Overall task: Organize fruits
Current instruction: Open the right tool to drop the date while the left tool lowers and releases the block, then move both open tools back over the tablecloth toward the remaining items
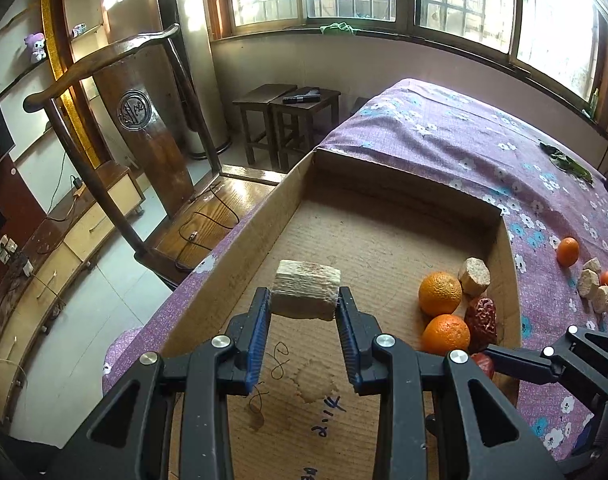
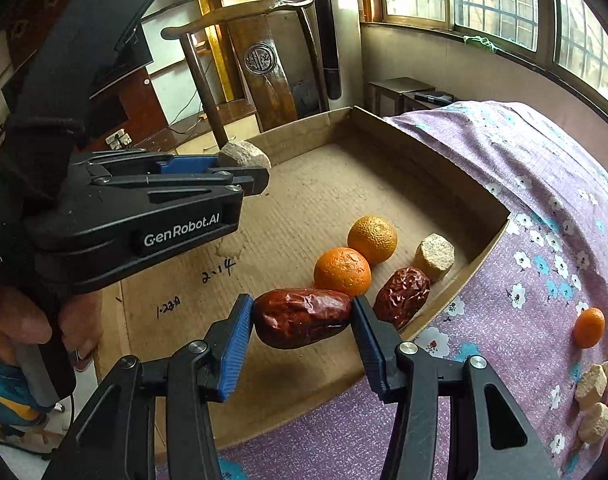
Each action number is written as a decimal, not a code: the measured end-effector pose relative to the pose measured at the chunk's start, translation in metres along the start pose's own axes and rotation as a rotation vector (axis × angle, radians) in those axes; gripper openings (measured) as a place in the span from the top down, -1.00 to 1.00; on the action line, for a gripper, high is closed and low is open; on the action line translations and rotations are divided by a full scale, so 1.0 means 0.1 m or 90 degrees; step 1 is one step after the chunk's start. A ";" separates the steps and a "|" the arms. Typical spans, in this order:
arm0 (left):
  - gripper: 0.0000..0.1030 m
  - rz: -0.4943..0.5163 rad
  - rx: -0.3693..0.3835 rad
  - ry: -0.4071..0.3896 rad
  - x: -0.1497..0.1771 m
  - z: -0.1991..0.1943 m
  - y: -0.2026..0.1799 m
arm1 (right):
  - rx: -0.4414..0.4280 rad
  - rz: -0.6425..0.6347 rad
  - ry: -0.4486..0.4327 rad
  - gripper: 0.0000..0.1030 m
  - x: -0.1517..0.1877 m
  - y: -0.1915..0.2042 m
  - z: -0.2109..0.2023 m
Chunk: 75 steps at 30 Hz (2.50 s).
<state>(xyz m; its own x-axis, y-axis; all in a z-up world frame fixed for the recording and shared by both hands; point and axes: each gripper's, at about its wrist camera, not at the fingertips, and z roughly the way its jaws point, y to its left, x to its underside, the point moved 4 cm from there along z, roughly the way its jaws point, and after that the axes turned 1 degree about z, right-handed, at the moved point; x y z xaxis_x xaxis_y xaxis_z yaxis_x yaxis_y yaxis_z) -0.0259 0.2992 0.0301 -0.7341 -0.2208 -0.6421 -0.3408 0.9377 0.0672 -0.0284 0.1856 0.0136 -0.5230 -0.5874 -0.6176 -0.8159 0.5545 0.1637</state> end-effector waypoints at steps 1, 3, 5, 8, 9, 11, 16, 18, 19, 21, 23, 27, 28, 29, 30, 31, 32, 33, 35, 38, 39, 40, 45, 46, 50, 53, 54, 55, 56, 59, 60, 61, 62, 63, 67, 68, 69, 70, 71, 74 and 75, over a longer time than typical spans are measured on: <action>0.38 -0.001 0.002 0.003 -0.01 0.02 0.00 | -0.001 0.001 0.004 -0.06 -0.01 0.00 0.02; 0.38 -0.002 0.007 0.011 -0.01 0.06 -0.03 | 0.005 -0.001 0.014 -0.07 -0.01 -0.01 0.08; 0.38 0.001 0.006 0.013 -0.01 0.08 -0.04 | 0.004 -0.007 0.022 -0.07 -0.01 0.00 0.12; 0.38 0.000 0.008 0.021 -0.01 0.11 -0.04 | 0.011 -0.014 0.023 -0.09 -0.02 0.03 0.13; 0.38 -0.002 0.010 0.023 -0.01 0.12 -0.04 | 0.014 -0.017 0.024 -0.09 -0.01 0.03 0.14; 0.38 -0.002 0.009 0.028 0.00 0.13 -0.05 | 0.014 -0.016 0.021 -0.10 -0.01 0.01 0.13; 0.08 -0.011 0.007 0.043 0.01 0.18 -0.05 | 0.014 -0.017 0.005 -0.41 0.00 0.05 0.03; -0.16 -0.014 0.013 0.041 0.02 0.17 -0.04 | 0.023 -0.018 -0.011 -0.50 0.00 0.06 -0.06; -0.22 -0.016 0.014 0.040 0.03 0.16 -0.04 | 0.022 -0.013 -0.016 -0.50 0.00 0.06 -0.09; -0.30 -0.023 0.020 0.039 0.03 0.14 -0.04 | 0.021 -0.002 -0.024 -0.50 0.02 0.02 -0.17; -0.39 -0.031 0.030 0.039 0.03 0.12 -0.04 | 0.025 0.008 -0.034 -0.50 0.05 -0.02 -0.27; -0.39 -0.035 0.026 0.020 0.03 0.00 -0.08 | 0.043 0.024 -0.065 -0.65 0.13 -0.15 -0.49; -0.39 -0.035 0.027 0.013 0.03 -0.04 -0.10 | 0.054 0.030 -0.071 -0.72 0.16 -0.19 -0.54; -0.39 -0.032 0.028 0.004 0.03 -0.08 -0.13 | 0.064 0.039 -0.078 -0.73 0.19 -0.23 -0.60; -0.39 -0.025 0.027 -0.004 0.02 -0.13 -0.18 | 0.072 0.050 -0.082 -0.74 0.22 -0.29 -0.65; -0.40 -0.017 0.025 -0.013 0.02 -0.17 -0.23 | 0.078 0.061 -0.086 -0.75 0.25 -0.33 -0.70; -0.41 -0.007 0.023 -0.023 0.02 -0.22 -0.29 | 0.086 0.072 -0.090 -0.76 0.28 -0.40 -0.75; -0.43 0.000 0.024 -0.031 0.01 -0.26 -0.35 | 0.098 0.084 -0.096 -0.79 0.31 -0.46 -0.81; -0.50 0.013 0.038 -0.048 0.00 -0.36 -0.49 | 0.115 0.105 -0.112 -0.81 0.38 -0.57 -0.93; -0.52 0.024 0.064 -0.069 -0.01 -0.47 -0.72 | 0.142 0.152 -0.138 -0.88 0.52 -0.78 -1.14; -0.52 0.028 0.071 -0.074 -0.01 -0.49 -0.80 | 0.152 0.170 -0.146 -0.90 0.57 -0.86 -1.23; -0.52 0.036 0.078 -0.082 -0.02 -0.53 -0.89 | 0.161 0.184 -0.151 -0.91 0.57 -0.91 -1.28; -0.52 0.079 0.105 -0.102 -0.01 -0.65 -1.32 | 0.217 0.225 -0.181 -0.92 0.82 -1.20 -1.69; -0.52 0.084 0.115 -0.101 -0.01 -0.66 -1.41 | 0.223 0.229 -0.184 -0.94 0.87 -1.25 -1.76; -0.52 0.107 0.139 -0.102 0.02 -0.71 -1.73 | 0.257 0.235 -0.201 -0.95 1.05 -1.38 -2.04; -0.52 0.123 0.151 -0.097 0.06 -0.72 -1.94 | 0.278 0.245 -0.210 -0.95 1.21 -1.48 -2.22; -0.52 0.127 0.153 -0.095 0.07 -0.71 -1.98 | 0.275 0.244 -0.209 -0.95 1.27 -1.51 -2.27; -0.52 0.132 0.157 -0.092 0.08 -0.71 -2.04 | 0.271 0.243 -0.207 -0.95 1.32 -1.53 -2.30; -0.52 0.136 0.160 -0.091 0.10 -0.71 -2.10 | 0.272 0.247 -0.208 -0.95 1.38 -1.56 -2.34; -0.52 0.147 0.175 -0.079 0.14 -0.68 -2.27 | 0.278 0.267 -0.225 -0.95 1.57 -1.66 -2.46; -0.52 0.149 0.183 -0.071 0.16 -0.66 -2.32 | 0.279 0.279 -0.230 -0.95 1.62 -1.72 -2.49; -0.52 0.152 0.190 -0.063 0.18 -0.64 -2.37 | 0.280 0.295 -0.233 -0.97 1.67 -1.78 -2.51; -0.52 0.158 0.194 -0.057 0.19 -0.62 -2.42 | 0.280 0.314 -0.232 -0.99 1.73 -1.84 -2.51; -0.52 0.165 0.197 -0.053 0.20 -0.60 -2.47 | 0.277 0.327 -0.230 -0.99 1.77 -1.90 -2.51; -0.52 0.177 0.206 -0.035 0.22 -0.50 -2.63 | 0.267 0.341 -0.224 -0.99 1.82 -1.99 -2.48; -0.52 0.176 0.208 -0.028 0.21 -0.47 -2.66 | 0.263 0.339 -0.223 -0.99 1.82 -2.00 -2.46; -0.52 0.174 0.209 -0.023 0.21 -0.44 -2.68 | 0.261 0.339 -0.223 -0.99 1.82 -2.00 -2.45; -0.52 0.173 0.210 -0.019 0.20 -0.42 -2.70 | 0.258 0.338 -0.221 -0.99 1.81 -2.01 -2.43; -0.52 0.174 0.210 -0.017 0.19 -0.39 -2.72 | 0.256 0.337 -0.216 -0.99 1.81 -2.02 -2.40; -0.52 0.176 0.215 -0.006 0.18 -0.32 -2.79 | 0.273 0.326 -0.186 -0.99 1.81 -2.07 -2.30; -0.52 0.177 0.216 -0.003 0.17 -0.29 -2.82 | 0.272 0.323 -0.180 -0.99 1.81 -2.07 -2.27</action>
<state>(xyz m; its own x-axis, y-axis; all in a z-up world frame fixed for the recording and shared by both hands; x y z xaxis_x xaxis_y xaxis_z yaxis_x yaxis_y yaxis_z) 0.0408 0.0230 0.0225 -0.7674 0.0523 -0.6391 0.0818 0.9965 -0.0166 -0.0097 -0.1695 0.0423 -0.6809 -0.0531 -0.7305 -0.2916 0.9345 0.2039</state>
